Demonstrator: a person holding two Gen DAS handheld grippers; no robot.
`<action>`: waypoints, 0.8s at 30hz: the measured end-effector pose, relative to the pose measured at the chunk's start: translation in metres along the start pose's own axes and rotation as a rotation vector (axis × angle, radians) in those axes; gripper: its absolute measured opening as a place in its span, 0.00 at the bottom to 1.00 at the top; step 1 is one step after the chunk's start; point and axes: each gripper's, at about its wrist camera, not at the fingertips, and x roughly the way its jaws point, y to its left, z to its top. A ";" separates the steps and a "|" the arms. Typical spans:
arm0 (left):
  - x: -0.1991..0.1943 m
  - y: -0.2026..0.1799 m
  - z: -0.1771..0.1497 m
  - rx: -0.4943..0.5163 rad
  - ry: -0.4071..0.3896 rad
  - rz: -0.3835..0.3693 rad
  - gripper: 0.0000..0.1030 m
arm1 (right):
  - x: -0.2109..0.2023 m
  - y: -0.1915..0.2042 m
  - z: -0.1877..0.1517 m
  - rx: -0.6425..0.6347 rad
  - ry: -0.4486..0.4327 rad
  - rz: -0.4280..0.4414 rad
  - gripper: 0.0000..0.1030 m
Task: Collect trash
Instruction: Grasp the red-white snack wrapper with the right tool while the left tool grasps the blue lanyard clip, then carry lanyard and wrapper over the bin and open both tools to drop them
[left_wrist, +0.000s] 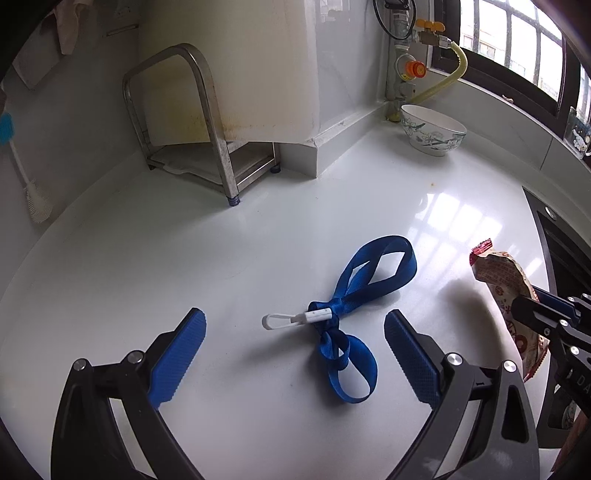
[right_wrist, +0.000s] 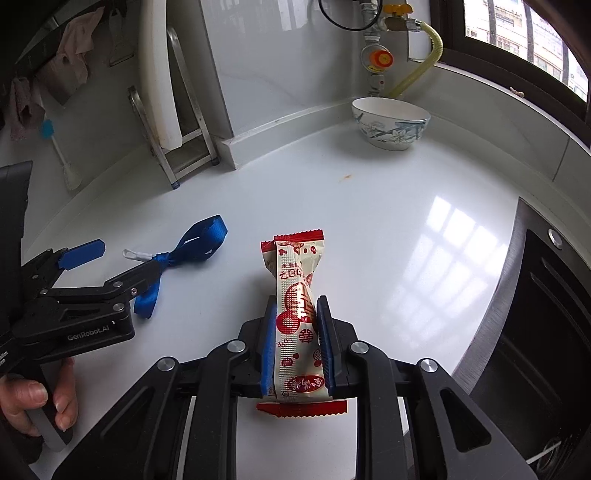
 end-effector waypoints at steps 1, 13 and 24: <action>0.004 -0.001 0.000 0.000 0.002 0.008 0.93 | -0.002 -0.002 -0.001 0.011 -0.005 0.000 0.20; 0.022 -0.017 0.004 0.033 0.014 0.057 0.67 | -0.010 0.003 -0.003 0.007 -0.028 -0.024 0.20; 0.013 -0.016 -0.003 0.014 0.047 -0.020 0.20 | -0.016 0.009 -0.010 0.016 -0.018 -0.011 0.20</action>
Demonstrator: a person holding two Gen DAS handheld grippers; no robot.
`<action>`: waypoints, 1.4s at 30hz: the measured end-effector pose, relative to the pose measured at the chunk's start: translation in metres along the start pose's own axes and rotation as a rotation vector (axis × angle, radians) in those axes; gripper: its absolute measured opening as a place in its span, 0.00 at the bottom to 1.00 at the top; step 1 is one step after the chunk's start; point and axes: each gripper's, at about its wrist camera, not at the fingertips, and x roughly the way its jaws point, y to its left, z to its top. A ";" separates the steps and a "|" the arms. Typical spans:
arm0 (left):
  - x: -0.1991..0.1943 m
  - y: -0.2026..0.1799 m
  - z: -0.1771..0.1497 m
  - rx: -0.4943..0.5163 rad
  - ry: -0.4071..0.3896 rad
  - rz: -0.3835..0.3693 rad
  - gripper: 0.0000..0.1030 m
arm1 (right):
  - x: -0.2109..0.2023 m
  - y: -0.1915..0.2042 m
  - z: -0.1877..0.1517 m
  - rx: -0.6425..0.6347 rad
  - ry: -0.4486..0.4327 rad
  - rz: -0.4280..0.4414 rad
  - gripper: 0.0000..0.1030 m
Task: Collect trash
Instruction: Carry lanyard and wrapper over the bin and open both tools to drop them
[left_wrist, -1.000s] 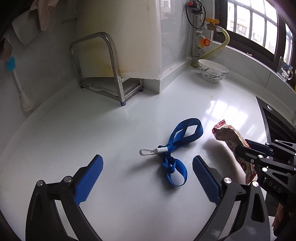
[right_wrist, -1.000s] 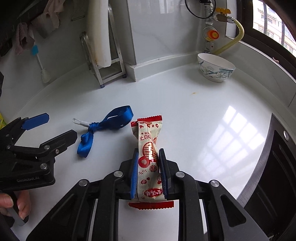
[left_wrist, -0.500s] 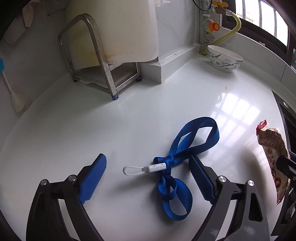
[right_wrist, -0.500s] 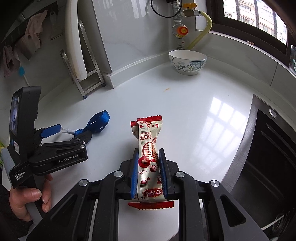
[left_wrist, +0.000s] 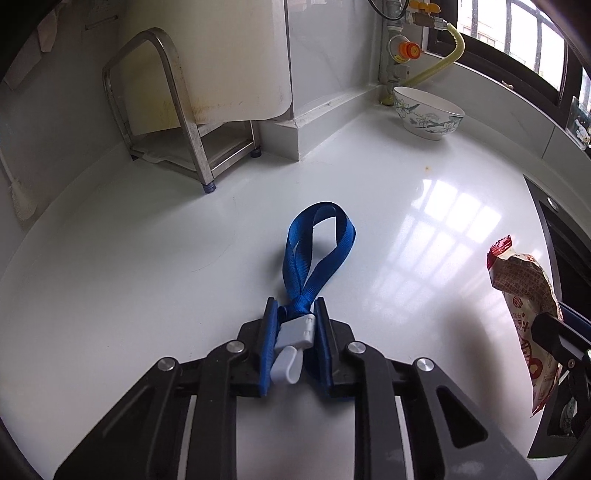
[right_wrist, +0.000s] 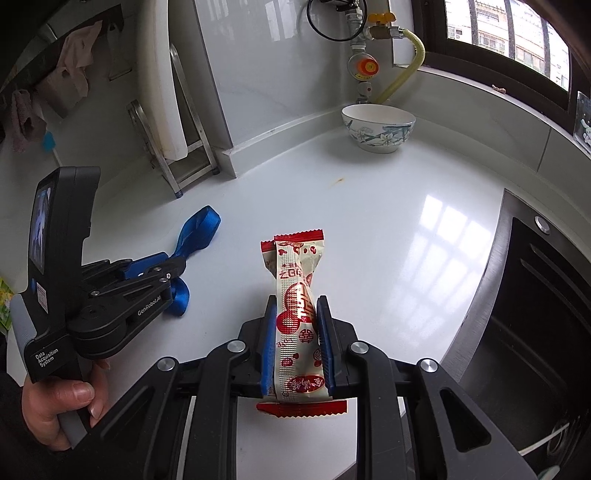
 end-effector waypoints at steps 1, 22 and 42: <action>-0.002 0.001 -0.002 0.003 0.003 -0.001 0.20 | -0.001 0.000 -0.002 0.002 0.001 0.002 0.20; -0.127 0.003 -0.071 -0.076 -0.031 0.018 0.19 | -0.082 0.017 -0.064 0.016 0.009 0.080 0.20; -0.256 -0.076 -0.185 -0.114 -0.015 0.025 0.19 | -0.205 -0.027 -0.174 0.009 0.047 0.155 0.20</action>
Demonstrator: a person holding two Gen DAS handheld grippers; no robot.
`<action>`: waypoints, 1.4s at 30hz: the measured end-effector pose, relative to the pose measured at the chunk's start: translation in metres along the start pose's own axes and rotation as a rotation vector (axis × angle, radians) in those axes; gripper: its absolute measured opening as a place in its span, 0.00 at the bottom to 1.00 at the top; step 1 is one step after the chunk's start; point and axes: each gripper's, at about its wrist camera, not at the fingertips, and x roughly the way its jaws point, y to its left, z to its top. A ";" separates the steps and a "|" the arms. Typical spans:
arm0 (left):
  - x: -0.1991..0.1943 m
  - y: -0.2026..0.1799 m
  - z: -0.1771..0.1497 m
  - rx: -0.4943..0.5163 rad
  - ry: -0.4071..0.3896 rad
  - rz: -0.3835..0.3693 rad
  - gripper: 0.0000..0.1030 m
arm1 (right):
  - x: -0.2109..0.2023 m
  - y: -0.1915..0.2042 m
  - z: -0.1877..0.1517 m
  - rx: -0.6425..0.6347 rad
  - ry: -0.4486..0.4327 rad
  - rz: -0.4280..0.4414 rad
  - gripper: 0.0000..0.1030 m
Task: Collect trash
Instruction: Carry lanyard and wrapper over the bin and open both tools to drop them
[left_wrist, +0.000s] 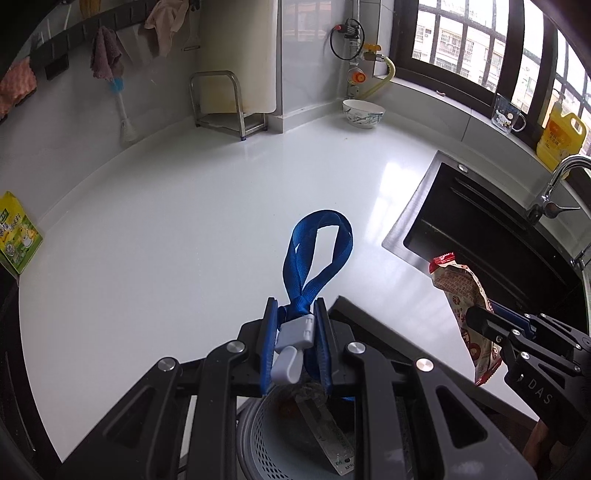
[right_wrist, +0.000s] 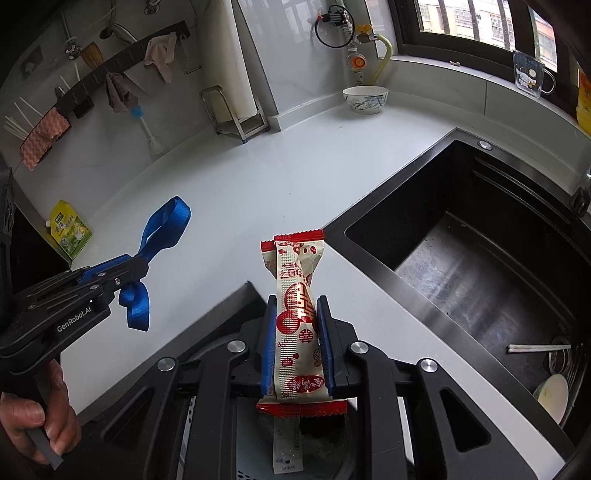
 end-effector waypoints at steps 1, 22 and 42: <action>-0.004 -0.003 -0.006 0.001 0.003 -0.001 0.19 | -0.004 -0.002 -0.004 -0.001 0.003 0.004 0.20; -0.010 -0.039 -0.099 0.016 0.147 0.001 0.19 | -0.012 -0.017 -0.094 -0.054 0.153 0.041 0.20; 0.024 -0.002 -0.126 -0.029 0.239 0.011 0.25 | 0.044 0.018 -0.113 -0.063 0.249 0.062 0.33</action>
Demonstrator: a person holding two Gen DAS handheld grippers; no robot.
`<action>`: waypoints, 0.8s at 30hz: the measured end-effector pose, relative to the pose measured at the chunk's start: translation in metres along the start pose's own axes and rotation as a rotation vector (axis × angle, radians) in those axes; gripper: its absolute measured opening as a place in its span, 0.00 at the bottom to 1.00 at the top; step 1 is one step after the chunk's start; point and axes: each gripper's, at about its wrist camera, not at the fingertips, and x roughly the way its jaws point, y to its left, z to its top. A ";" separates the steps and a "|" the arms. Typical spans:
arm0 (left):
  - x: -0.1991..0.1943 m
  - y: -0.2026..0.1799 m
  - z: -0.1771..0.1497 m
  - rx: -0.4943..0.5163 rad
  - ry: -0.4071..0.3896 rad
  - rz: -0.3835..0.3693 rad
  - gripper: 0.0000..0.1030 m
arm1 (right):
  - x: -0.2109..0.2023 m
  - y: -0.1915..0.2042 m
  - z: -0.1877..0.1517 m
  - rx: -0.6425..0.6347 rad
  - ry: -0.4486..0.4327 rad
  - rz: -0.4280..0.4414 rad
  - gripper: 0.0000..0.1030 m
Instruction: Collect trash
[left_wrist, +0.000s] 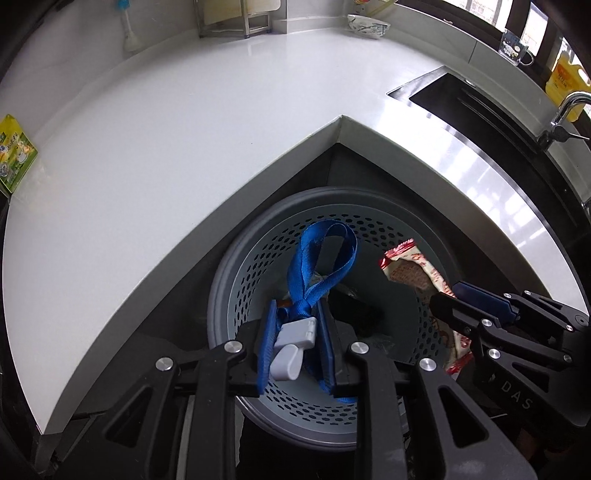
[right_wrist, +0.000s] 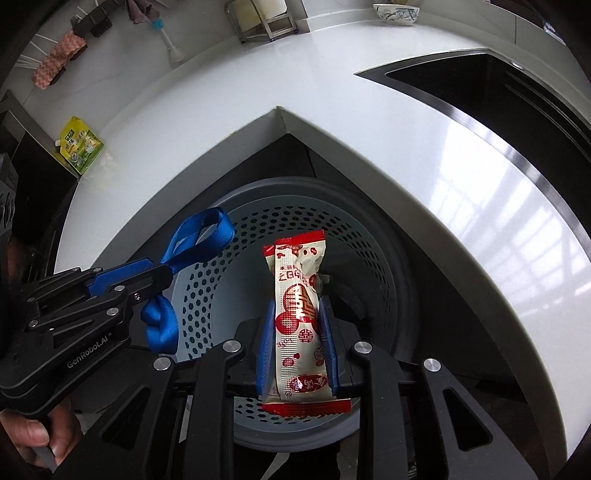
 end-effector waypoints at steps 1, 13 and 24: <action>-0.001 0.000 -0.001 -0.003 -0.002 0.002 0.27 | -0.001 0.001 0.000 -0.003 -0.005 -0.001 0.36; -0.026 0.002 0.002 -0.009 -0.060 0.031 0.70 | -0.022 -0.001 0.004 0.020 -0.037 -0.031 0.46; -0.045 0.002 0.007 -0.009 -0.092 0.059 0.70 | -0.042 -0.002 -0.002 0.019 -0.035 -0.045 0.50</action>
